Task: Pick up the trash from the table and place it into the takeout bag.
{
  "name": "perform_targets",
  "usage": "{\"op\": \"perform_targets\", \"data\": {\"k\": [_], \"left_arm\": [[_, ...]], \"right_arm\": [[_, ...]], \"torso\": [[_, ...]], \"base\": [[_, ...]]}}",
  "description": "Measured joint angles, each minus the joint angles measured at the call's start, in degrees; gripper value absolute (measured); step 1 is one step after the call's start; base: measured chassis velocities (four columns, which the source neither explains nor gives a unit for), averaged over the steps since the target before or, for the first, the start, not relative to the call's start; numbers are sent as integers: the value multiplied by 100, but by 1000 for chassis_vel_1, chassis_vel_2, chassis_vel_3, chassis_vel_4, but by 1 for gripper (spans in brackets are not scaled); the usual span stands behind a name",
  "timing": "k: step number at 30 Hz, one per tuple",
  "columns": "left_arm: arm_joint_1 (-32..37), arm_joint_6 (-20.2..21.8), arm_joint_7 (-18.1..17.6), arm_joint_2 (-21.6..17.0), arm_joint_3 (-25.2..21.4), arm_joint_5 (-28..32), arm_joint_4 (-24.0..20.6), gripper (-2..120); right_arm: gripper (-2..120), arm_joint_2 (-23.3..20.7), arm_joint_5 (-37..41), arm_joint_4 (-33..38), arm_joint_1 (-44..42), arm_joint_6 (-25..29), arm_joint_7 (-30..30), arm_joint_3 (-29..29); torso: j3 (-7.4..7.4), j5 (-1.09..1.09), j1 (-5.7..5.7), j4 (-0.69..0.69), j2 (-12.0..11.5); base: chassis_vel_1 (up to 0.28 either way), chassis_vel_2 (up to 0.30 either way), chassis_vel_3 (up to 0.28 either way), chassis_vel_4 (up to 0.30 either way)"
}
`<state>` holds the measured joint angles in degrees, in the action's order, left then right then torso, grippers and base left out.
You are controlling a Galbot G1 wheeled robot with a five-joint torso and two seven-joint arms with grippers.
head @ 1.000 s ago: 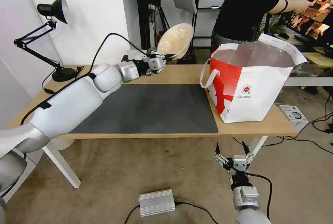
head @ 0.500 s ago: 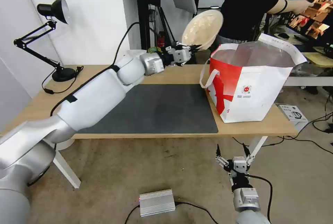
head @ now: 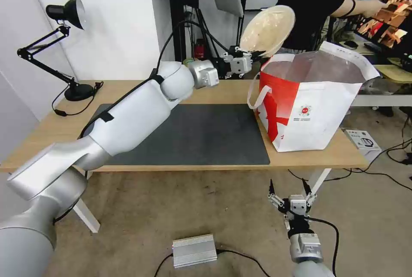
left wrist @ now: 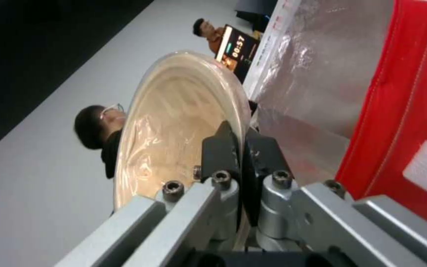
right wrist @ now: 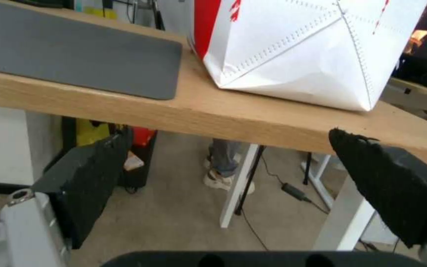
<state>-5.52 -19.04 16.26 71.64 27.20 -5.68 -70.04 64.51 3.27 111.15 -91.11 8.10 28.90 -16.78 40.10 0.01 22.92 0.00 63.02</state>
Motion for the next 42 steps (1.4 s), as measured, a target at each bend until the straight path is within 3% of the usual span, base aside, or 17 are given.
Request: {"op": "perform_targets", "data": {"k": [14,42], "left_arm": [[-58,-218,5,648,77,-280,574,0],[50,-524,-7,1454,187,-745,1334,0]], "right_arm": [[100,24,15,-32,16,11,4,-21],[100,98,-25,-54,9,12,5,9]], "torso": [[0,0,-1,0,0],[0,0,-1,-1,1]], "base": [[0,0,0,0],[0,0,0,0]]}}
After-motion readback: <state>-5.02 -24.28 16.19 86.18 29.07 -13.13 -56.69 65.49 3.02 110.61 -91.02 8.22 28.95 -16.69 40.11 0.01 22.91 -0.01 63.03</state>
